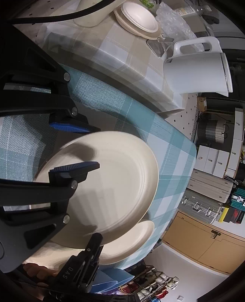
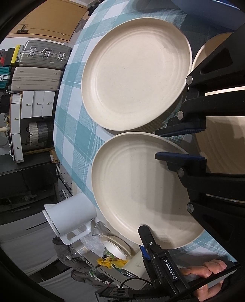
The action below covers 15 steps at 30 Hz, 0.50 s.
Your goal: Organize plates and bowls
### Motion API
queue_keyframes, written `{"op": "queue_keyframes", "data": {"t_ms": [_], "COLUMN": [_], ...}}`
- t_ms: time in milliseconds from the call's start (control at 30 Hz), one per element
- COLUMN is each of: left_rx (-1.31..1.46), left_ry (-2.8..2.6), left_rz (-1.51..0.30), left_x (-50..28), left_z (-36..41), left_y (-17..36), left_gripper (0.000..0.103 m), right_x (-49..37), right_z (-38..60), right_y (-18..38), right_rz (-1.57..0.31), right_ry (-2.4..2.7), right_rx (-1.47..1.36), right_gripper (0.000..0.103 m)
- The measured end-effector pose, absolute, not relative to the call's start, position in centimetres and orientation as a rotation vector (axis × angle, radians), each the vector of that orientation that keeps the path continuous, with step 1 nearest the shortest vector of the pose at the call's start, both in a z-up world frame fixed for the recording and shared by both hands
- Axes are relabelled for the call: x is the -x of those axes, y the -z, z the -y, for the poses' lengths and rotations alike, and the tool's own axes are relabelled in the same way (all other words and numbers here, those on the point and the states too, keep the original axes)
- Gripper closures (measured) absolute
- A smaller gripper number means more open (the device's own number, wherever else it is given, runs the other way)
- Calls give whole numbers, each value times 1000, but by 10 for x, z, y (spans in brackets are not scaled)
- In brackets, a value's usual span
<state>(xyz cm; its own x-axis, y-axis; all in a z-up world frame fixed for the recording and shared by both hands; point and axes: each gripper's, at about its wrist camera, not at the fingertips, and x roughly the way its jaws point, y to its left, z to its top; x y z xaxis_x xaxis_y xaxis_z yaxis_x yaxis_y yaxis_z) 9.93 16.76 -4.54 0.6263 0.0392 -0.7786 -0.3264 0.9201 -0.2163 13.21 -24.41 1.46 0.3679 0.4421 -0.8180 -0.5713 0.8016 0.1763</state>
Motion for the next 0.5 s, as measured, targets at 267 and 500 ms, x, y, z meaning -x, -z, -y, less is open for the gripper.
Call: {"op": "queue_keyframes", "data": {"t_ms": [267, 500], "left_rx": [341, 316], "left_ry": [-195, -168], "left_rz": [-844, -831], "left_x": [-93, -89], "left_z": [-159, -141], "left_y": [31, 19], "left_gripper": [77, 77], "right_x": [-123, -113], "right_z": [254, 270], "right_y": [-28, -39], "right_rz": [-974, -952], "right_ry": [-645, -624], "right_rx": [131, 105], "right_gripper": [86, 86]}}
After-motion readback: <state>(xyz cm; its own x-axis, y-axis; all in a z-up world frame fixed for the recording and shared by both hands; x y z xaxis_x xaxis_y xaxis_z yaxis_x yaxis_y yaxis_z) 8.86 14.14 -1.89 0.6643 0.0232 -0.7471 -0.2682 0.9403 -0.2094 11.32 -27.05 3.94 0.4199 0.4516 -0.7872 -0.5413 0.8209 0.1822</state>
